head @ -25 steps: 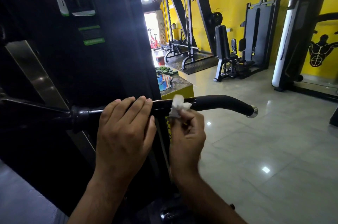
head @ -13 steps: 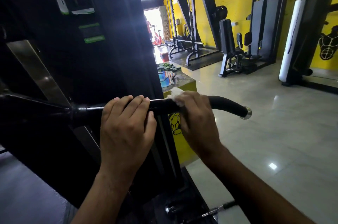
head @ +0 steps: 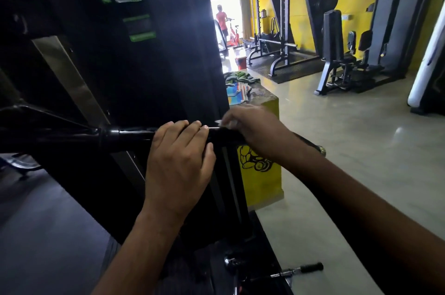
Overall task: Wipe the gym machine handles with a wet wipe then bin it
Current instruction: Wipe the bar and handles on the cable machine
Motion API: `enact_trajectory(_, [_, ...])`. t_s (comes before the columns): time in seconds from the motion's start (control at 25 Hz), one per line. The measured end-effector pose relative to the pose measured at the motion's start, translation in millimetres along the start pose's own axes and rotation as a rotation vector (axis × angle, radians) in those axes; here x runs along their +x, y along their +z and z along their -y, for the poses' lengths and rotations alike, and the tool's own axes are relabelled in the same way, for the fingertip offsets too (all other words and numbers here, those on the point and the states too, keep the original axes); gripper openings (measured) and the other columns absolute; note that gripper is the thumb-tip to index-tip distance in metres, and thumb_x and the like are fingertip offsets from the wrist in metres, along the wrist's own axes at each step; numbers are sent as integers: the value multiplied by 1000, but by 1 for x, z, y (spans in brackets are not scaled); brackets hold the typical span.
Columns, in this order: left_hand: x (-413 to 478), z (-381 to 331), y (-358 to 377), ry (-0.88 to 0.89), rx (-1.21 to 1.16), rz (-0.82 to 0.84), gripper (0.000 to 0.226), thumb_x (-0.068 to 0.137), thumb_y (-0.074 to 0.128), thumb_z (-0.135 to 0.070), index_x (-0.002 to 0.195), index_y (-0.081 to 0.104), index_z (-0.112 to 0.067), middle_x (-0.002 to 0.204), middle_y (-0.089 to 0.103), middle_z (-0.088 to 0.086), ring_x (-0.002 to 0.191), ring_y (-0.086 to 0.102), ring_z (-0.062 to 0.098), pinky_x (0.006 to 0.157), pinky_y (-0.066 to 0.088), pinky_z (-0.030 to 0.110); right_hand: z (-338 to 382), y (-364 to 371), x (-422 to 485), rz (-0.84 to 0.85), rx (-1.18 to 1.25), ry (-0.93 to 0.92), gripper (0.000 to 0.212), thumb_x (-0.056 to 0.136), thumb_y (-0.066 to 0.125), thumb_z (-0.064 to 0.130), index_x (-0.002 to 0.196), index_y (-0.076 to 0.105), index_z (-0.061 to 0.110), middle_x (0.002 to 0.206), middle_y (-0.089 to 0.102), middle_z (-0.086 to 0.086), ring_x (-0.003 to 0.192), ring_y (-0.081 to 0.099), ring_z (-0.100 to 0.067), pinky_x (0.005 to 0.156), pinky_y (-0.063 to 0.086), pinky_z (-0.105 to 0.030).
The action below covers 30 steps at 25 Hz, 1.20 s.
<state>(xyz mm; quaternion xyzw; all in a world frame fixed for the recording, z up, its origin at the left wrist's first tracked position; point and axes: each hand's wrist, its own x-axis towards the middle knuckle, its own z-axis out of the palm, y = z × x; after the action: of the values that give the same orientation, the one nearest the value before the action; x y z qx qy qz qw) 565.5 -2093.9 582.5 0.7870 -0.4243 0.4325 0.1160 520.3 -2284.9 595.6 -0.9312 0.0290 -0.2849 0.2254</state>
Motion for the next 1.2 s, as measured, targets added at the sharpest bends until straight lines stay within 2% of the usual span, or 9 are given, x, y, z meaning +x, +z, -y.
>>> enact_trajectory(0.2, [-3,2,-1,-1,26,26,30,91,59,-23,113,70,-6,116,70,8,111,61,26,106,39,43,-4,-8,43,485,-20,27,25,98,48,9,103,68,23,85,60,14,92,62,-12,64,44,-18])
enact_trajectory(0.32, [-3,2,-1,5,47,55,30,91,59,-24,113,70,-7,115,70,7,110,61,26,105,39,43,-6,-6,51,545,104,-33,26,99,48,13,90,64,31,86,64,13,85,62,-5,69,47,-15])
enact_trajectory(0.48, [10,0,-2,11,53,130,28,88,59,-26,106,71,-9,104,71,6,99,64,24,102,40,39,-19,-14,54,700,-178,28,24,97,45,5,101,65,18,87,60,8,90,61,-16,73,48,-26])
enact_trajectory(0.64, [19,-4,6,15,57,164,30,88,56,-30,105,70,-9,102,70,6,97,64,24,100,41,39,-20,-10,30,353,30,141,25,97,47,8,106,67,22,93,61,11,83,56,-3,67,44,-17])
enact_trajectory(0.76, [24,-11,12,11,40,161,30,87,58,-30,105,70,-9,102,71,5,96,65,24,98,42,39,-27,8,10,64,-43,347,26,91,56,5,109,68,20,106,67,0,100,58,-15,86,52,-31])
enact_trajectory(0.84, [27,-15,14,-2,26,144,28,86,60,-28,104,71,-9,101,71,5,95,65,25,96,43,39,-21,21,-7,-153,13,210,33,86,54,8,114,67,19,112,64,2,109,50,-15,92,45,-29])
enact_trajectory(0.96, [28,-23,14,-25,9,136,27,86,61,-25,105,72,-9,102,72,6,95,65,24,95,44,40,-18,40,-35,-412,88,27,44,82,40,18,118,66,14,113,65,0,104,49,-18,88,44,-28])
enact_trajectory(1.12, [29,-29,16,-35,13,121,27,87,62,-25,106,72,-8,104,72,7,96,65,25,94,45,41,-29,67,-62,-599,14,-68,28,90,60,2,118,66,2,113,62,-12,102,52,-25,95,45,-32])
enact_trajectory(1.2, [28,-31,19,-36,12,121,29,88,63,-26,107,72,-7,105,72,7,98,65,25,94,46,42,-24,75,-66,-660,219,-3,22,89,65,-1,110,66,5,109,60,-6,101,56,-23,91,49,-34])
